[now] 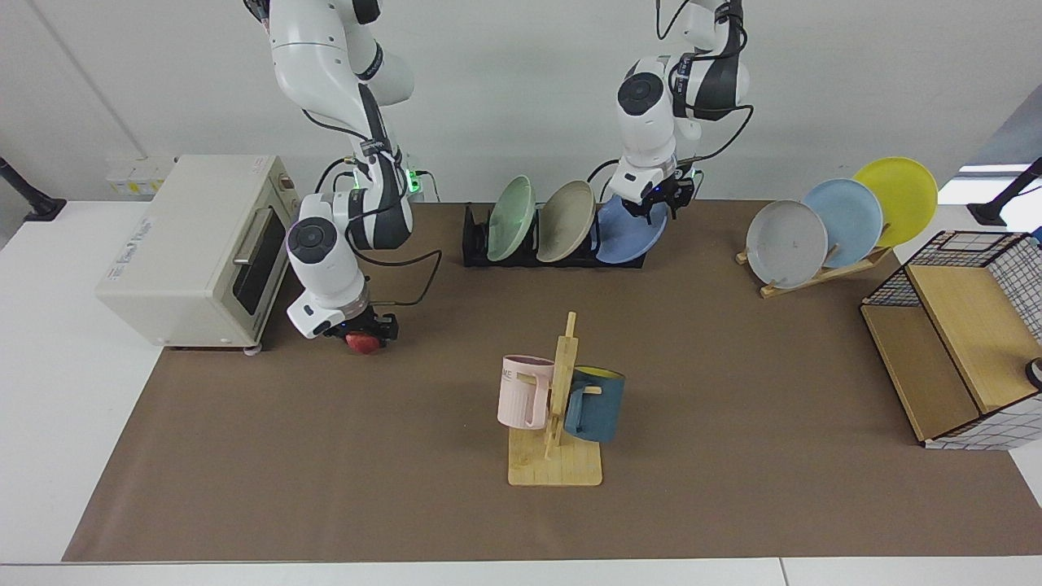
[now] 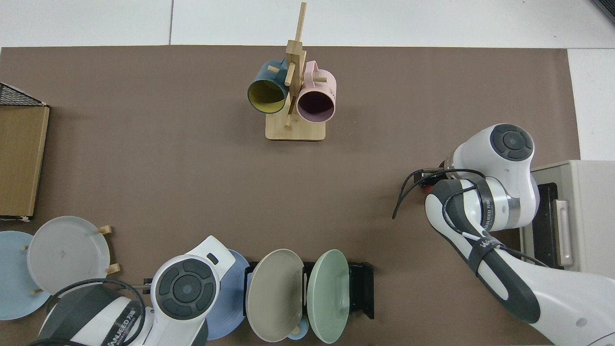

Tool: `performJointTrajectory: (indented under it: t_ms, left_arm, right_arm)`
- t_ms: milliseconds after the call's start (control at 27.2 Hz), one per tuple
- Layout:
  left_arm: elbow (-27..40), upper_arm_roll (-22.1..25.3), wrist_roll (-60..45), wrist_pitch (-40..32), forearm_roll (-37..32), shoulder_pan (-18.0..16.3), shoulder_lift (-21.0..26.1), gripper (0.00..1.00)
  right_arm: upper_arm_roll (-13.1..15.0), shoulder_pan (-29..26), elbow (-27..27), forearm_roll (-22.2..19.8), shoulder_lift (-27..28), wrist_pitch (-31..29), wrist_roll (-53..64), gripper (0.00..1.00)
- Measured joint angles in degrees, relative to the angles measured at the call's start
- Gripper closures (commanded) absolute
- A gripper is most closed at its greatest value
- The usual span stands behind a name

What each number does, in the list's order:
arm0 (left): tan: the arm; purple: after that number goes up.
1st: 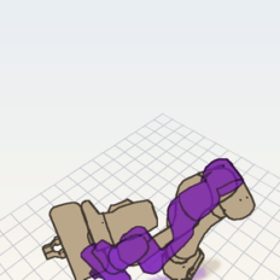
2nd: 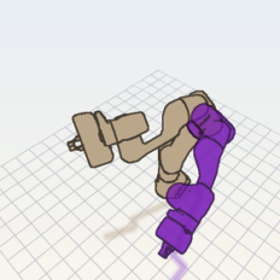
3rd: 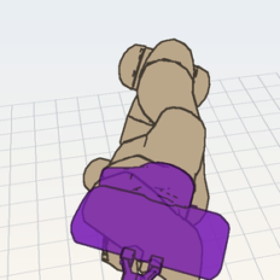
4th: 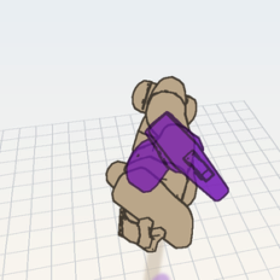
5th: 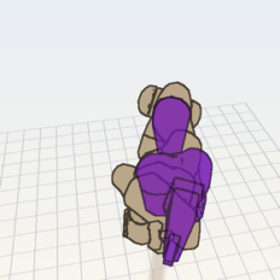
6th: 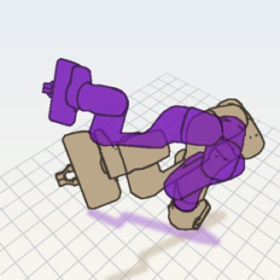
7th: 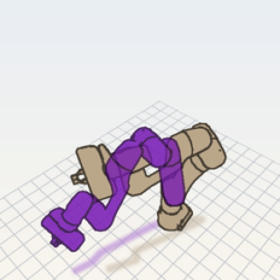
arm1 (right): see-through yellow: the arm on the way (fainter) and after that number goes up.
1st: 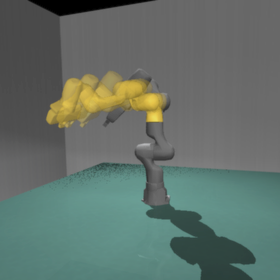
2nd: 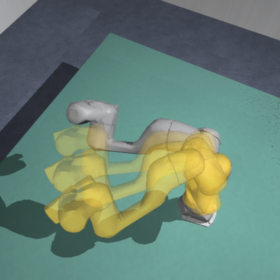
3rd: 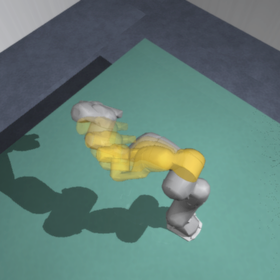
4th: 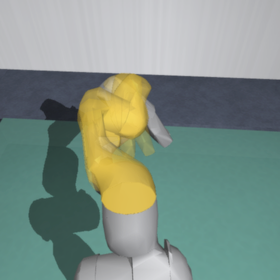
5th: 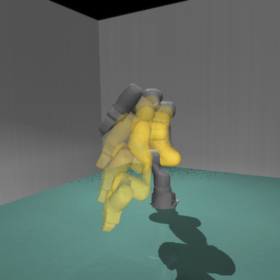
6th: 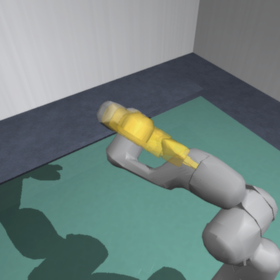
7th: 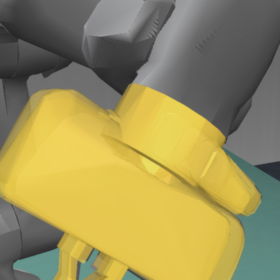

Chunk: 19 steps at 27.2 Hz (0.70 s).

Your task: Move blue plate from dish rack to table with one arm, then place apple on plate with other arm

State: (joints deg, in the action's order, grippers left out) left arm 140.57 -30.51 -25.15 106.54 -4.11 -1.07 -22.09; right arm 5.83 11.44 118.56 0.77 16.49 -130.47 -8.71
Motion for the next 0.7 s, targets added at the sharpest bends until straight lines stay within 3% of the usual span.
performJointTrajectory:
  t_ms: [37, 330, 697]
  left_arm:
    - [0.00, 0.01, 0.00, 0.00, 0.00, 0.00, 0.00, 1.00]
    - [-0.55, 0.27, 1.15, -0.08, -0.17, -0.06, -0.59, 1.00]
    - [-3.35, -2.63, 1.15, -3.69, -0.68, -0.08, -1.25, 1.00]
  right_arm:
    - [0.01, 0.05, 0.00, 0.00, 0.00, 0.00, 0.01, 0.92]
    - [-0.02, 1.84, -0.92, 0.00, -0.17, 0.66, 0.05, 0.94]
    - [0.27, 1.72, -7.28, -0.02, -3.05, 8.12, 0.13, 0.94]
